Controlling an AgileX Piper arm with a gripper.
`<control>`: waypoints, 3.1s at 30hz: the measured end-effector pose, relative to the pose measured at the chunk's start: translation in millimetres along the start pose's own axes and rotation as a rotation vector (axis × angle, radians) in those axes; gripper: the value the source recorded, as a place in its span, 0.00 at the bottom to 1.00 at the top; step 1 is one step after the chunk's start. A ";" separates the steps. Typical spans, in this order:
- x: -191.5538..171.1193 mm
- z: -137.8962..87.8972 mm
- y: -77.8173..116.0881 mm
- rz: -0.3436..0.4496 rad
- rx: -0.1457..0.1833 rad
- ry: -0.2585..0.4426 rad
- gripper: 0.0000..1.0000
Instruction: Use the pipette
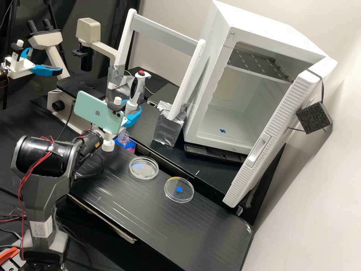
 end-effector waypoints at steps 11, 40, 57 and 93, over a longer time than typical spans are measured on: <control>-6.4 -8.6 9.2 0.024 0.009 0.023 0.00; -40.1 -42.6 92.1 0.276 0.118 0.176 0.00; -103.6 21.0 146.6 0.384 0.202 0.243 0.00; -117.5 30.8 139.6 0.350 0.200 0.245 0.00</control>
